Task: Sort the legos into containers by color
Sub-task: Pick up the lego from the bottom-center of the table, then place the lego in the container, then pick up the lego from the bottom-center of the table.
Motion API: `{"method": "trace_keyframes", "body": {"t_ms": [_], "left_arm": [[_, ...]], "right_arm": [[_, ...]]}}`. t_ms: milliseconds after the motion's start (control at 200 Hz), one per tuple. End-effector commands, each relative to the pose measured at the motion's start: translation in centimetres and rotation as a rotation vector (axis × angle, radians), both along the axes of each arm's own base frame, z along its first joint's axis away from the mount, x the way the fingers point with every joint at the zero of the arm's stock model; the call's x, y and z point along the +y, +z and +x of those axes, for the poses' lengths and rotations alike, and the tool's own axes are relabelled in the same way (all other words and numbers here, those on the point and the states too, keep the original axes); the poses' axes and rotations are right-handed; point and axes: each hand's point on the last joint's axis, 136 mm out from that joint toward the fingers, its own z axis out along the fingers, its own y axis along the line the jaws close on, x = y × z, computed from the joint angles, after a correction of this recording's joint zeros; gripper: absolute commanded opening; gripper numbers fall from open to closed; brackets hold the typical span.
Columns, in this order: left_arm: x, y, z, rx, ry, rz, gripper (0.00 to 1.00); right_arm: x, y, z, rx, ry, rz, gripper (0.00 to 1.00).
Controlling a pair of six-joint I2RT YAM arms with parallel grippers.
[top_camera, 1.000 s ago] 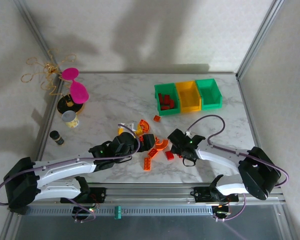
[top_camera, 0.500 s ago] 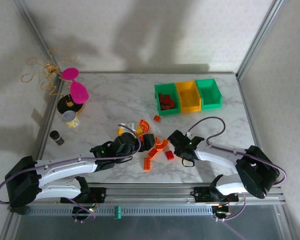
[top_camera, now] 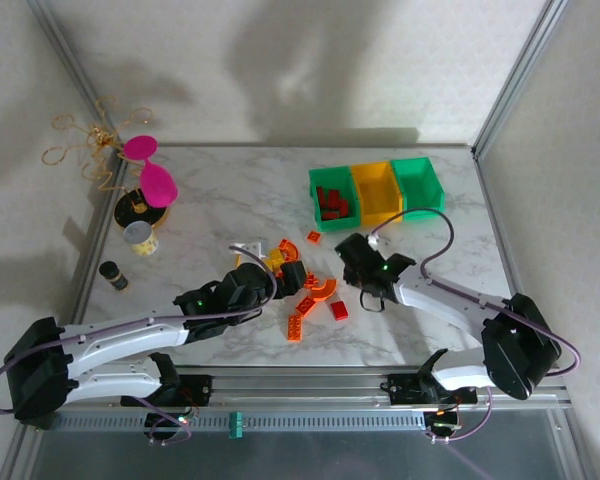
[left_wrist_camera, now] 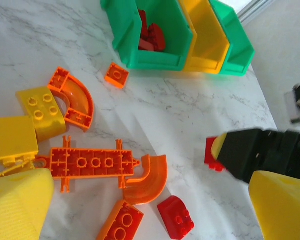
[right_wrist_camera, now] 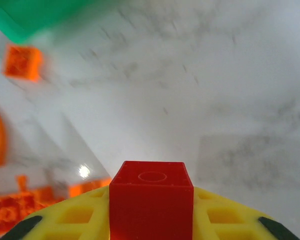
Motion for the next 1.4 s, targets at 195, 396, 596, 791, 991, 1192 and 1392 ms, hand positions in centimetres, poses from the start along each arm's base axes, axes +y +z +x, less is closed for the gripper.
{"method": "trace_keyframes", "body": {"t_ms": [195, 396, 596, 791, 991, 1192, 1392], "left_arm": [[1.9, 3.5, 3.1, -0.068, 0.083, 0.005, 1.00], [2.4, 3.9, 4.7, -0.072, 0.111, 0.004, 1.00], [2.9, 4.3, 5.5, -0.079, 0.125, 0.014, 1.00], [3.4, 4.7, 5.2, -0.083, 0.126, 0.015, 1.00], [3.2, 3.9, 3.8, -0.043, 0.085, -0.018, 1.00], [3.4, 2.1, 1.6, 0.008, 0.067, -0.039, 1.00], [3.2, -0.2, -0.3, 0.078, 0.053, -0.052, 1.00]], "right_arm": [[2.9, 5.5, 12.4, -0.235, 0.114, -0.049, 0.31], [4.7, 4.1, 19.1, -0.251, 0.154, -0.106, 0.31], [5.7, 2.8, 23.4, -0.240, 0.169, -0.098, 0.45], [5.5, 5.2, 22.9, -0.273, 0.176, -0.095, 0.56], [5.2, 5.9, 17.1, -0.232, 0.235, -0.052, 0.59], [4.9, 3.9, 8.9, -0.126, 0.330, -0.077, 0.66], [5.3, 0.5, 0.7, 0.018, 0.453, -0.102, 0.75]]}}
